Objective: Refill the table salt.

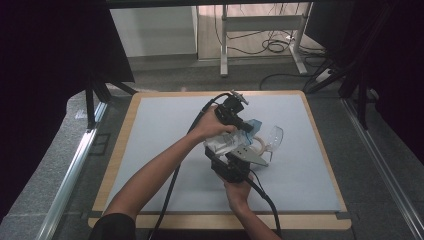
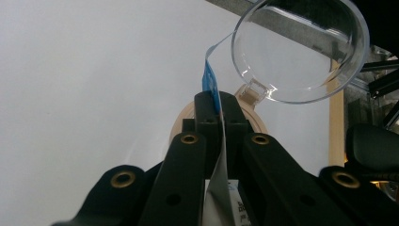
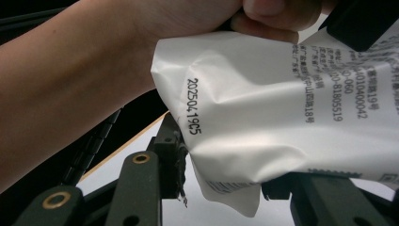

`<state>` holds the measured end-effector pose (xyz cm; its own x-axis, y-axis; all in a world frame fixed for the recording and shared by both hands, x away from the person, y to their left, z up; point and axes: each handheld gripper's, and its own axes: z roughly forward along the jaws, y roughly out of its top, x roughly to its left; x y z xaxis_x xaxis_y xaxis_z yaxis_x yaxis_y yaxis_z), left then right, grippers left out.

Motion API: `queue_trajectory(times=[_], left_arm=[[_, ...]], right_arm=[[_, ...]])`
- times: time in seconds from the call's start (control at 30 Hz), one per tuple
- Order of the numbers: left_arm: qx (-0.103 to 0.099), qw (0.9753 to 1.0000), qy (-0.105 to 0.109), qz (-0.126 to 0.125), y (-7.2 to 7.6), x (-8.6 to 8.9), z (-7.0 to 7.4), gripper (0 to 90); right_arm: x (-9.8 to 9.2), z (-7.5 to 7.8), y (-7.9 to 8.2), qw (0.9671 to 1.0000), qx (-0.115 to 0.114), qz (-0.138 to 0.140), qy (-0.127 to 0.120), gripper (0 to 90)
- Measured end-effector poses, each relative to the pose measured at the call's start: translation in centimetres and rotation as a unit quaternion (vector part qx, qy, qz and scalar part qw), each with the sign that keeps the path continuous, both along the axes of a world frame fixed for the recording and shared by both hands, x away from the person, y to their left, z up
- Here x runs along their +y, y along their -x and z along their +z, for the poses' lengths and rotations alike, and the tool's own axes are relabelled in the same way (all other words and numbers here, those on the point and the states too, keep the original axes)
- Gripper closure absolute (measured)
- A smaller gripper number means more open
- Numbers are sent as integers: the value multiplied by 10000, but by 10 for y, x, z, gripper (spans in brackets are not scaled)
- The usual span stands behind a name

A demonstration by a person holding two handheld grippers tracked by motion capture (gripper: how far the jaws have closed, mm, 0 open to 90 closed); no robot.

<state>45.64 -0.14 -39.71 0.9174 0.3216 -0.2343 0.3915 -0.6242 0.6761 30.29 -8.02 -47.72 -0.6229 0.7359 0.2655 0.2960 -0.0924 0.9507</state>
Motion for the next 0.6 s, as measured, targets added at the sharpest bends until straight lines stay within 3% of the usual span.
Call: queue_trajectory(times=[0.6], left_arm=[[-31, 10000, -3, 24, 0, 1, 1, 892]], right_arm=[[0, 0, -1, 10000, -9, 0, -17, 591]])
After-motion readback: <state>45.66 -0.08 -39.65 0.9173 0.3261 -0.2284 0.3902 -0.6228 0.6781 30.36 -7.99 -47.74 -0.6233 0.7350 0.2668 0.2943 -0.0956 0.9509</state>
